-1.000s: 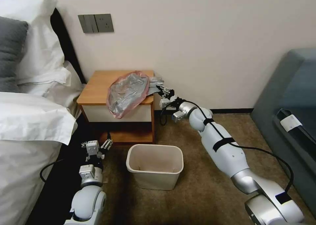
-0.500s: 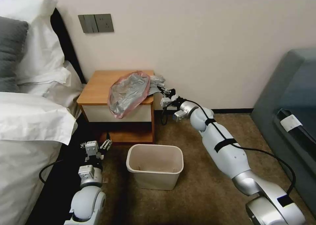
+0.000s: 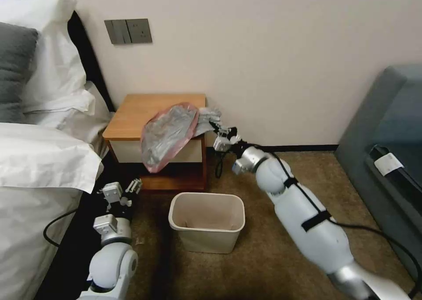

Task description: Pick up the garbage bag from the table and place it over the trash can.

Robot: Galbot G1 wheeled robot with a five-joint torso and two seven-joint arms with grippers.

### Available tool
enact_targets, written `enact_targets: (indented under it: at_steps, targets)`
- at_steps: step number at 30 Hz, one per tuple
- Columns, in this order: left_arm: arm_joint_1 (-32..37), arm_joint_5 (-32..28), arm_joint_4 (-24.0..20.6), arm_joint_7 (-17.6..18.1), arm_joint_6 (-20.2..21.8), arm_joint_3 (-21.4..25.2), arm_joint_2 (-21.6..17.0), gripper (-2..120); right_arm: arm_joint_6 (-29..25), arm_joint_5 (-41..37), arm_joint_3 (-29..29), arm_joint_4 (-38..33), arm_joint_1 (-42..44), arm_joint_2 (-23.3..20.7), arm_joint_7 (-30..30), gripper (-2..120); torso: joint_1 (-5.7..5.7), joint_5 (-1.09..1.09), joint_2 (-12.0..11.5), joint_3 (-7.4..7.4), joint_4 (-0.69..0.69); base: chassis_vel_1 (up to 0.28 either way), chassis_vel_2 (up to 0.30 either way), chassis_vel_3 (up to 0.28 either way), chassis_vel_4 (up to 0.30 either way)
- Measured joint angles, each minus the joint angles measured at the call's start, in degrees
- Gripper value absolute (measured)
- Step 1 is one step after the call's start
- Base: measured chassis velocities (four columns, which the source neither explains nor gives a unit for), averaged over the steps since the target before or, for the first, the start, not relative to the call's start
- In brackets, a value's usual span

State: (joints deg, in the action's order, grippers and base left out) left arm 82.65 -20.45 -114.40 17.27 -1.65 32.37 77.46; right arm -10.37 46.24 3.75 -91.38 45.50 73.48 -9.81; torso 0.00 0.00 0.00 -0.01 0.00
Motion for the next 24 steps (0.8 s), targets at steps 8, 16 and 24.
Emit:
enact_targets:
  at_steps: [8, 16, 24]
  targets:
    - [0.4, -4.9, -3.5, 0.9, 1.3, 0.9, -0.4, 83, 0.4, 1.6, 2.5, -7.0, 11.9, -0.8, -1.9, 0, 0.0, 0.0, 0.0, 0.0, -0.01, 0.0, 0.0, 0.0, 0.0]
    - [-0.2, -5.6, -3.1, 1.1, 1.6, 0.6, -0.6, 83, -0.7, 1.9, 5.5, -11.3, 23.7, -1.3, -2.1, 0, -0.01, 0.0, 0.0, 0.0, -0.01, 0.0, 0.0, 0.0, 0.0]
    - [0.4, -5.0, -3.1, 1.0, 1.9, -1.1, -0.1, 83, -0.7, 0.5, 5.9, -14.2, 31.4, -2.3, -2.6, 0, 0.0, 0.01, 0.0, 0.0, -0.01, 0.0, 0.0, 0.0, 0.0]
